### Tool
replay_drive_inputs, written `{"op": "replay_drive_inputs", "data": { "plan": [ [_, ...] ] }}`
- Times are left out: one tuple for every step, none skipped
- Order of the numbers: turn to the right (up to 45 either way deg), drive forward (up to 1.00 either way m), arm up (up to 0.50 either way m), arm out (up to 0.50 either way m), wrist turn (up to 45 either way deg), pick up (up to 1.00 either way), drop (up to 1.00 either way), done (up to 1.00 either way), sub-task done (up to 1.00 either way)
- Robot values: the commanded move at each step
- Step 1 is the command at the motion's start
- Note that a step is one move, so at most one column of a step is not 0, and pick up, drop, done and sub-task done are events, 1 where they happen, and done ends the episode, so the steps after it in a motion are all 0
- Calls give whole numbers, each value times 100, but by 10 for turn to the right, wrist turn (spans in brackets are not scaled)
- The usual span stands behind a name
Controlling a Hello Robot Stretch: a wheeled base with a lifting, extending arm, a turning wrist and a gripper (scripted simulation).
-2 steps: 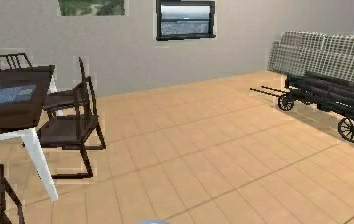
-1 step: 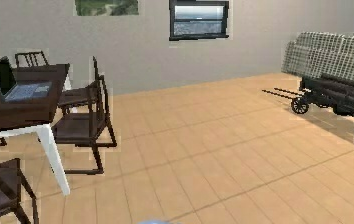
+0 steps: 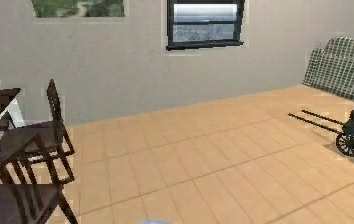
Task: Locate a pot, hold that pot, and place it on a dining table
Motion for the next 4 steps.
{"op": "replay_drive_inputs", "data": {
  "plan": [
    [0,65,0,0,0,0,0,0,0],
    [-210,0,0,0,0,0,0,0,0],
    [-30,0,0,0,0,0,0,0,0],
    [0,70,0,0,0,0,0,0,0]
  ]
}}
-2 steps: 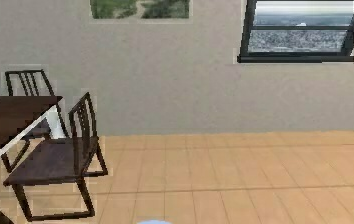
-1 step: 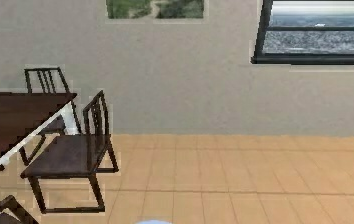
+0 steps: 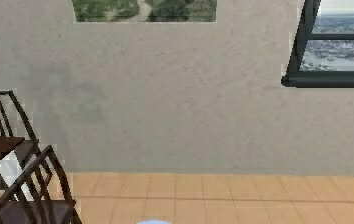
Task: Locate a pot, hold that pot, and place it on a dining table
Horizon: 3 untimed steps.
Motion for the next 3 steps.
{"op": "replay_drive_inputs", "data": {
  "plan": [
    [-450,0,0,0,0,0,0,0,0],
    [-180,0,0,0,0,0,0,0,0],
    [-30,0,0,0,0,0,0,0,0]
  ]
}}
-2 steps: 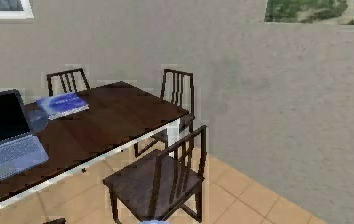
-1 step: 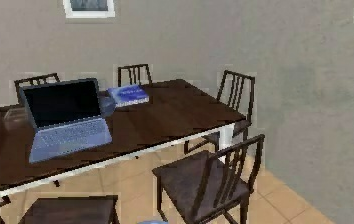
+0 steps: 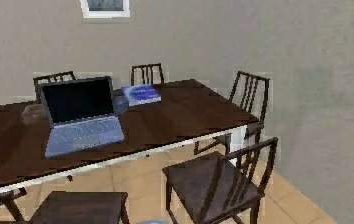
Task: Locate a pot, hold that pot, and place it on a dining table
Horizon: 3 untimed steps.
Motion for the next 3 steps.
{"op": "replay_drive_inputs", "data": {
  "plan": [
    [0,35,0,0,0,0,0,0,0],
    [-450,0,0,0,0,0,0,0,0],
    [-450,0,0,0,0,0,0,0,0]
  ]
}}
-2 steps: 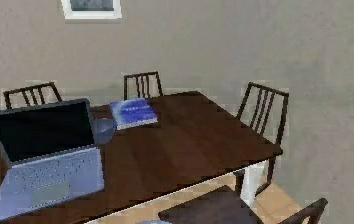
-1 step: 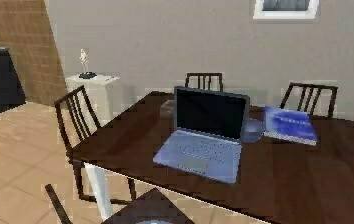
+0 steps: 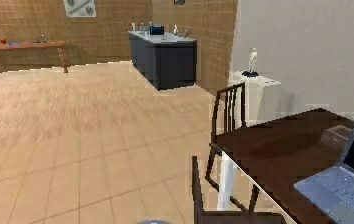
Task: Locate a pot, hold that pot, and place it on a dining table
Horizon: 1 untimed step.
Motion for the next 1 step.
{"op": "replay_drive_inputs", "data": {
  "plan": [
    [-390,0,0,0,0,0,0,0,0]
  ]
}}
